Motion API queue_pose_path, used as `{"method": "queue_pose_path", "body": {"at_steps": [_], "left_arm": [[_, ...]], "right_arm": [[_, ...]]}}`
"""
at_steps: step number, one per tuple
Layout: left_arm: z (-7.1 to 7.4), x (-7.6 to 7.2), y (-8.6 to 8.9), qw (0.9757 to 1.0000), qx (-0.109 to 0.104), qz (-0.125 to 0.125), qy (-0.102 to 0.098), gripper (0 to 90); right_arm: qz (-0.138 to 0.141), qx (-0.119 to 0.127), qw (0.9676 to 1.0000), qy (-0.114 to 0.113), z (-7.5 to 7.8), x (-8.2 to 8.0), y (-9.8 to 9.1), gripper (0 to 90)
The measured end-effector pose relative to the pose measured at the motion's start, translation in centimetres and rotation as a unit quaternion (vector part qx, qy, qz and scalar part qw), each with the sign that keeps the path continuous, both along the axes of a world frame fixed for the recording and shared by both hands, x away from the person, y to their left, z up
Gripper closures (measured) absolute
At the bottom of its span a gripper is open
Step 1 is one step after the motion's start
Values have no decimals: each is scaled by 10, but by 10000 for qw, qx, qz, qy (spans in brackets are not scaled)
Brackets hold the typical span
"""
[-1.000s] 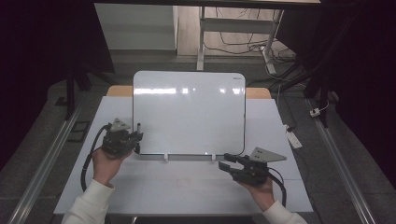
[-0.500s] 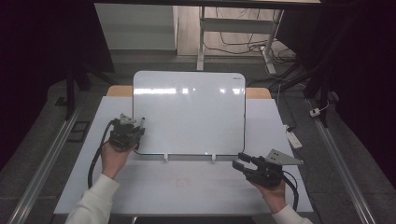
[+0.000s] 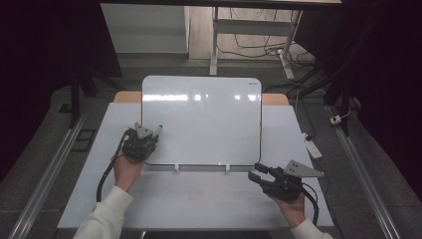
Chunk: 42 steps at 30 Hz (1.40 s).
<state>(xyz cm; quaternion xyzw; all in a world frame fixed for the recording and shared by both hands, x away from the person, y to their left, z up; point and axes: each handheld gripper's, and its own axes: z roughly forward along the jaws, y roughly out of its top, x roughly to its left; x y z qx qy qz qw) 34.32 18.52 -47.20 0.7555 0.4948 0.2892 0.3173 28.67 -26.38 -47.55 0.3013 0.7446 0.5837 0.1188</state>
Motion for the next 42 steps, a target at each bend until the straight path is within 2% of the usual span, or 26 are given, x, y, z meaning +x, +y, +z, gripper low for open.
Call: {"method": "queue_pose_path", "body": {"at_steps": [1, 4, 5, 6, 7, 8, 9, 10, 12, 13, 14, 16, 19, 20, 27, 31, 34, 37, 42], "left_arm": [[0, 0, 0, 10000, 12, -1, -23, 713], [4, -3, 2, 9999, -57, -77, -120, 629], [6, -5, 2, 9998, -114, -108, -158, 600], [10, -9, 6, 9992, -268, -207, -213, 571], [12, -11, 8, 9987, -356, -278, -220, 552], [12, -11, 8, 9987, -356, -278, -220, 535], [14, -14, 11, 9980, -477, -367, -205, 514], [16, -17, 14, 9970, -590, -457, -183, 493], [19, -23, 20, 9946, -815, -634, -108, 456], [21, -27, 23, 9931, -919, -714, -107, 456], [22, -31, 25, 9919, -996, -776, -116, 428], [23, -39, 28, 9901, -1074, -901, -89, 405], [21, -50, 32, 9890, -1065, -1027, -44, 383], [20, -54, 34, 9886, -1073, -1055, -7, 365], [9, -83, 44, 9872, -1156, -1096, 17, 328], [-7, -95, 42, 9873, -1054, -1166, 247, 303], [-15, -100, 40, 9853, -1120, -1228, 396, 287], [-22, -102, 38, 9869, -984, -1209, 412, 286], [-31, -102, 38, 9866, -1034, -1156, 500, 270]], "right_arm": [[0, 0, 10000, 0, 0, 0, 0, 527], [-26, -17, 10000, -2, -1, 0, -1, 522], [-31, 8, 10000, 23, -1, 1, -3, 521], [-27, 29, 10000, 49, -2, 2, -5, 520], [-45, 23, 10000, 54, -2, 2, -6, 518], [-50, 0, 10000, 41, -2, 3, -8, 516], [-53, -45, 10000, 8, -3, 3, -10, 513], [-67, -121, 9999, -54, -3, 4, -11, 509], [-147, -423, 9987, -233, -5, 4, -16, 501], [-147, -423, 9987, -233, -5, 4, -16, 501], [-219, -629, 9972, -329, -8, 6, -22, 490], [-302, -754, 9961, -347, -11, 7, -28, 480], [-360, -816, 9955, -320, -14, 9, -34, 475], [-407, -910, 9945, -337, -16, 9, -39, 469], [-562, -1142, 9908, -458, -19, 10, -53, 457], [-631, -1403, 9863, -596, -21, 10, -57, 451], [-648, -1465, 9854, -584, -23, 10, -58, 448], [-652, -1492, 9851, -558, -24, 11, -59, 445], [-621, -1510, 9851, -532, -26, 13, -60, 438]]}}
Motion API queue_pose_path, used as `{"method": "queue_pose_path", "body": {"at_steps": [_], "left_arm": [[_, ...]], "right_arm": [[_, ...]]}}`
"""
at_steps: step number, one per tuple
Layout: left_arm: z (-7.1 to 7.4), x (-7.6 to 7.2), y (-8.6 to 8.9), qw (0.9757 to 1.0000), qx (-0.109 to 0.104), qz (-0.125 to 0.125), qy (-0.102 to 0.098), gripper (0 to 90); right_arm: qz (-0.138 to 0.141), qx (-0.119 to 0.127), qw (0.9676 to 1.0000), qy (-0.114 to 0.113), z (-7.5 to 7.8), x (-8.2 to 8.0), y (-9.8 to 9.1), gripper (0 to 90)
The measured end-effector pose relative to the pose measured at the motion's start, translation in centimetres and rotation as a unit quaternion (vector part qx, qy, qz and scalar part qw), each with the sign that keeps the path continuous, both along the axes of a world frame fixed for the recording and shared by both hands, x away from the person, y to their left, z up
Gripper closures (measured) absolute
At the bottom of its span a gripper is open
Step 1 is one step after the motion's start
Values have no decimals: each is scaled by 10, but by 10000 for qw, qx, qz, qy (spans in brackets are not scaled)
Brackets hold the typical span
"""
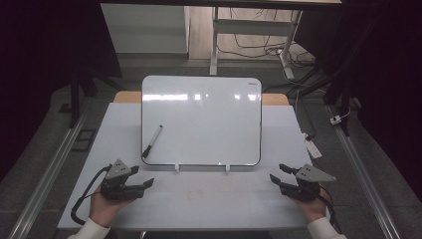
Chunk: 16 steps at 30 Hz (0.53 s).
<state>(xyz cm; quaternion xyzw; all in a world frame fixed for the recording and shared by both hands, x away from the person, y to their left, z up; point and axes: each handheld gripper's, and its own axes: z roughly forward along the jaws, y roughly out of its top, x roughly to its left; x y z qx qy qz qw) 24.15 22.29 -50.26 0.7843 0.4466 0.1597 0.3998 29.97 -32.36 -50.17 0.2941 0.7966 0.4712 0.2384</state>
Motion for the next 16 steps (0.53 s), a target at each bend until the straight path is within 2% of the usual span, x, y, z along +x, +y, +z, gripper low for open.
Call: {"method": "queue_pose_path", "body": {"at_steps": [8, 10, 11, 12, 13, 16], "left_arm": [[-4, -3, -1, 10000, 24, 58, -77, 272], [-6, -4, 2, 9997, -213, 92, -91, 285], [-9, -3, 5, 9994, -335, 115, 41, 287], [-11, -2, 6, 9997, -181, 172, 72, 283], [-11, -3, 6, 9997, -13, 238, -7, 276], [-9, -4, 7, 9996, -84, 243, -97, 276]], "right_arm": [[117, -8, 9999, -6, 1, 2, 5, 436], [146, -52, 9999, -4, 1, 2, 6, 435], [163, -58, 9998, -17, 1, 2, 7, 436], [166, -59, 9998, -12, 1, 2, 7, 435], [166, -53, 9998, 7, 1, 2, 7, 434], [169, -79, 9998, -7, 1, 2, 8, 425]]}}
